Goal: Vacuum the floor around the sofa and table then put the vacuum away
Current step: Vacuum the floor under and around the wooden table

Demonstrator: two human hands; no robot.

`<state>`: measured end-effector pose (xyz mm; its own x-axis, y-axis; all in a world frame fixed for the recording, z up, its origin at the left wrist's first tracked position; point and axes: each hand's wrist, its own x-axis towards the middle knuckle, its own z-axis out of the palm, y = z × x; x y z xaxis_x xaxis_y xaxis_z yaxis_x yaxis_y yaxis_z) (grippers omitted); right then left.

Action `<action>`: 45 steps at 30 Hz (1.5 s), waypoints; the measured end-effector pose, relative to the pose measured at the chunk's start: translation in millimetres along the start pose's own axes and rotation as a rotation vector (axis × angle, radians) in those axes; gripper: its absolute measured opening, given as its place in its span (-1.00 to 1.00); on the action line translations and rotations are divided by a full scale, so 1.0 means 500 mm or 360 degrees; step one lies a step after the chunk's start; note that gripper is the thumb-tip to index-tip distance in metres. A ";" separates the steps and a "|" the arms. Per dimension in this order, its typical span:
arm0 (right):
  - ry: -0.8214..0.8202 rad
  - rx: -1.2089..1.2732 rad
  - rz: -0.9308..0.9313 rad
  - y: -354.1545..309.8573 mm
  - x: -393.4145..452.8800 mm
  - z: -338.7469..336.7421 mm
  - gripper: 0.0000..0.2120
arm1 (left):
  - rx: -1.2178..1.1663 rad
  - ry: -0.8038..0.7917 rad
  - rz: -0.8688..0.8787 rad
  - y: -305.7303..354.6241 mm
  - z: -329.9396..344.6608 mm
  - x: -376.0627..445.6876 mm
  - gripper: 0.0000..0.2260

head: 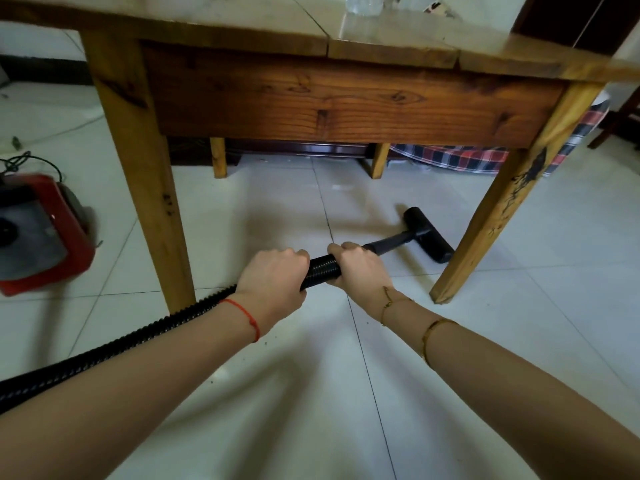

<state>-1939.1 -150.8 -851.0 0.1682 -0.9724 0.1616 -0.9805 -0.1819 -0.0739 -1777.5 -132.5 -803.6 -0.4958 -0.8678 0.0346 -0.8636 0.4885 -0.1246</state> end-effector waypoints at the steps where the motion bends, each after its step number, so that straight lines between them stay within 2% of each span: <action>1: -0.0004 0.0018 -0.0034 -0.017 0.003 -0.003 -0.72 | 0.0004 -0.0006 -0.0014 -0.014 -0.003 -0.013 -0.82; 9: -0.0066 0.0091 -0.0299 -0.168 0.030 -0.028 -0.69 | 0.0034 0.0017 -0.0177 -0.131 -0.018 -0.118 -0.93; 18: -0.0040 0.0209 -0.0401 -0.258 0.068 -0.021 -0.66 | 0.0059 0.0006 -0.0285 -0.210 -0.024 -0.164 -0.87; 24: 0.0012 0.0131 -0.0453 -0.175 0.096 0.023 -0.64 | 0.0014 -0.0009 -0.0259 -0.167 0.009 -0.102 -0.88; 31: -0.0077 0.0005 -0.0563 -0.016 0.156 0.066 -0.75 | -0.0098 -0.0056 -0.0240 -0.085 0.059 0.032 -0.81; 35: -0.0184 -0.0067 -0.0558 0.069 0.205 0.082 -0.75 | -0.0137 -0.0037 -0.0256 -0.045 0.084 0.117 -0.83; 39: -0.0298 0.0011 -0.0484 0.125 0.246 0.091 -0.69 | -0.0144 -0.0014 -0.0253 -0.017 0.096 0.180 -0.83; 45: -0.0377 0.0245 -0.0567 0.138 0.257 0.102 -0.84 | -0.0152 -0.0026 -0.0293 -0.010 0.094 0.185 -0.81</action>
<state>-1980.2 -295.6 -885.5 0.5286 -0.8485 -0.0248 -0.8337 -0.5135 -0.2031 -1814.7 -219.7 -846.1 -0.3278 -0.9442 0.0318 -0.9447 0.3272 -0.0228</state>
